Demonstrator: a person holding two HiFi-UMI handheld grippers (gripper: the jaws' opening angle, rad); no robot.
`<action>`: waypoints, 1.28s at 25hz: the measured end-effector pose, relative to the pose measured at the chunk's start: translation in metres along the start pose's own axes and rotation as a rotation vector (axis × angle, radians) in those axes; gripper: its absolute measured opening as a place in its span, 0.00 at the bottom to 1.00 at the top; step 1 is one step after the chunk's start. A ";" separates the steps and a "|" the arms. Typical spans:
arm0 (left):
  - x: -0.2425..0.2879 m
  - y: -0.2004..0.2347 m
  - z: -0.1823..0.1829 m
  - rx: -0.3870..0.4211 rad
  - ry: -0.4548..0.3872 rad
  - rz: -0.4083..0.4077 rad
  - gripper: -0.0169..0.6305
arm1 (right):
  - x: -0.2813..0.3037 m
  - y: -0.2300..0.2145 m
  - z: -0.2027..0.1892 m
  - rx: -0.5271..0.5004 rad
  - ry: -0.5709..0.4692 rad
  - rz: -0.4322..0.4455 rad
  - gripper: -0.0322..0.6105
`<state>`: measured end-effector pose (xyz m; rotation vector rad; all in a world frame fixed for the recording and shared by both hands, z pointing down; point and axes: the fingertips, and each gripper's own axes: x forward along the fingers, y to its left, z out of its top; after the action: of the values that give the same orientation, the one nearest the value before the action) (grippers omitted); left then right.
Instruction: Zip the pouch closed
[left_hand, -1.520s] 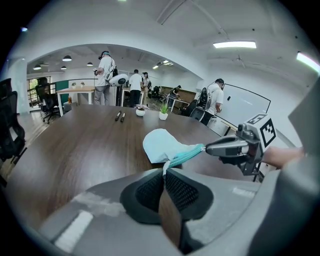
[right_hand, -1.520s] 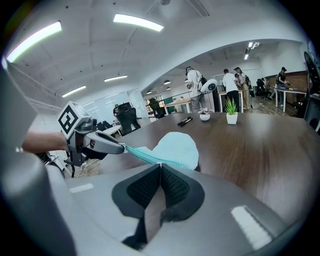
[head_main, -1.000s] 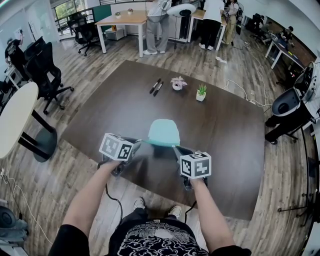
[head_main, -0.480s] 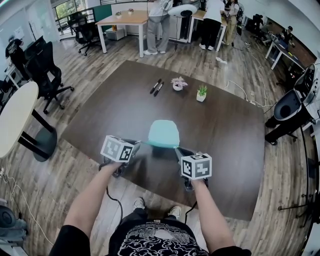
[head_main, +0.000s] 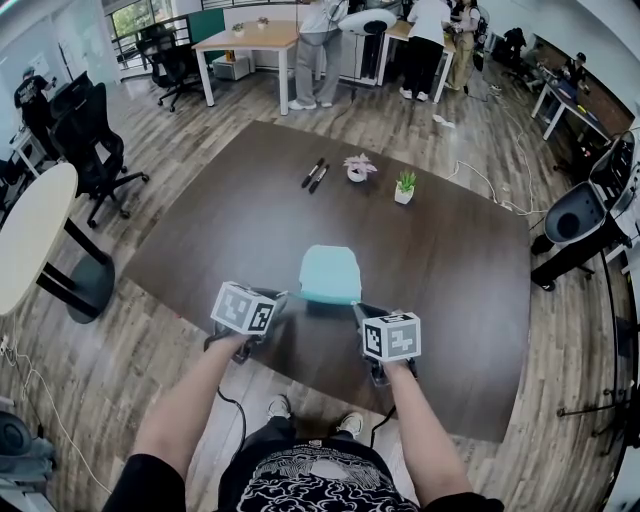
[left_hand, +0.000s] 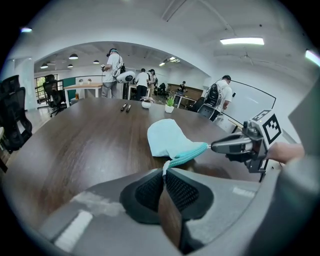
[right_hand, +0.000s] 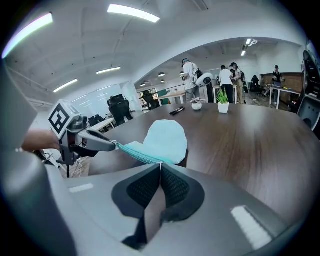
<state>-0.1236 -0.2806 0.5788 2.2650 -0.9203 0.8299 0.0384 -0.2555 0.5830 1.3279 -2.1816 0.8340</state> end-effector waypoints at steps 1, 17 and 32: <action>0.002 -0.001 -0.001 0.001 0.003 -0.001 0.06 | 0.001 -0.001 -0.003 0.000 0.007 -0.004 0.06; 0.018 -0.007 -0.035 0.031 0.099 -0.019 0.08 | 0.008 -0.007 -0.026 -0.039 0.073 -0.025 0.06; 0.000 -0.018 0.001 -0.080 -0.078 -0.032 0.19 | -0.008 -0.016 -0.010 -0.003 0.018 -0.052 0.12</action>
<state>-0.1101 -0.2700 0.5736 2.2501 -0.9325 0.6825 0.0570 -0.2494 0.5889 1.3647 -2.1244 0.8194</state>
